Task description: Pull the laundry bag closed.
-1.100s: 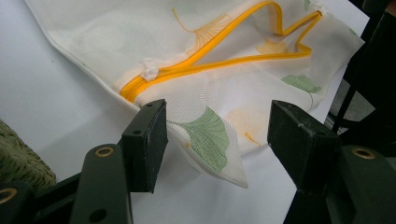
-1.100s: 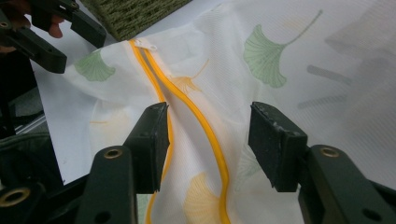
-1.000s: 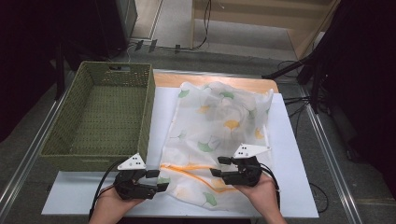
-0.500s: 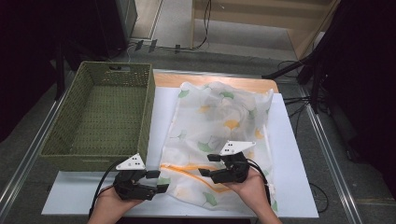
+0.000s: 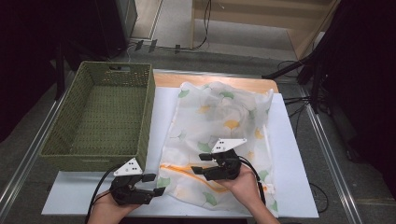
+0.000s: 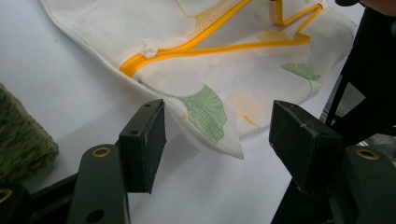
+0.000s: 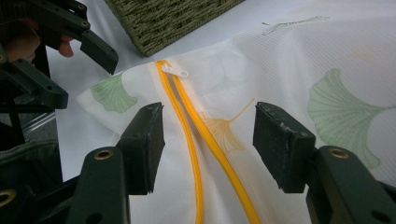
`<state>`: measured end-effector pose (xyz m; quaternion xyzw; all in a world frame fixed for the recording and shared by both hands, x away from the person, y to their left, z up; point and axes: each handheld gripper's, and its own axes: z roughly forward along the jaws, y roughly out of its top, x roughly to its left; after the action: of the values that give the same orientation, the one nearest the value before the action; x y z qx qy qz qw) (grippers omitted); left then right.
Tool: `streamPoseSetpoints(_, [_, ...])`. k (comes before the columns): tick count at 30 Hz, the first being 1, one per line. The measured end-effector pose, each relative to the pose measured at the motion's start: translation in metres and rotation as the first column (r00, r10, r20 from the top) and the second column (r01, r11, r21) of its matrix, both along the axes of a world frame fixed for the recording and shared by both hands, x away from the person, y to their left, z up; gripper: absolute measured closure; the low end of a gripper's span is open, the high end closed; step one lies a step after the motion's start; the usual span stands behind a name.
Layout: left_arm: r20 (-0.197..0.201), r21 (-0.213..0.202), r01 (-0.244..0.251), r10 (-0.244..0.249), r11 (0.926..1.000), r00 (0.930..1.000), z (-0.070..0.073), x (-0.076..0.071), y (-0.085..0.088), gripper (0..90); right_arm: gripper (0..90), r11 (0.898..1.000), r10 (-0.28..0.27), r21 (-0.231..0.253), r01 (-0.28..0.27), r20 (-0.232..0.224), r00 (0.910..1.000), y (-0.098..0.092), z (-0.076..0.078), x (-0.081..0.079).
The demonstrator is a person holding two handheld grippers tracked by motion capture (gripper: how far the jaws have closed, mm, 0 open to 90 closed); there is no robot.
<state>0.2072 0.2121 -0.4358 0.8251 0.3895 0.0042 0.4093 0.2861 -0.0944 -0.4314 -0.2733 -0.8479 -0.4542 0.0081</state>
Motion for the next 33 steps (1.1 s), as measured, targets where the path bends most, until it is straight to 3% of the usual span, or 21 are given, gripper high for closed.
streamPoseSetpoints(5, [0.005,0.001,-0.031,0.031,0.9995,0.9995,-0.001,-0.005,0.004,36.7,45.9,1.000,0.021,-0.005,-0.021,0.000,0.9998,0.010,0.001,0.003])
streamPoseSetpoints(10, [-0.020,-0.013,-0.072,0.072,0.9973,0.9972,-0.002,-0.007,0.006,36.2,46.9,0.999,0.037,-0.012,-0.037,-0.005,0.9993,0.019,0.001,0.006])
streamPoseSetpoints(27, [-0.005,-0.004,-0.094,0.094,0.9956,0.9956,-0.002,-0.013,0.009,37.0,48.8,0.993,0.116,-0.011,-0.117,-0.021,0.9930,0.068,-0.005,0.016])
streamPoseSetpoints(33, [-0.002,-0.002,-0.095,0.095,0.9955,0.9955,-0.002,-0.013,0.010,37.3,45.6,0.990,0.134,-0.037,-0.135,-0.017,0.9908,0.081,-0.008,0.019])
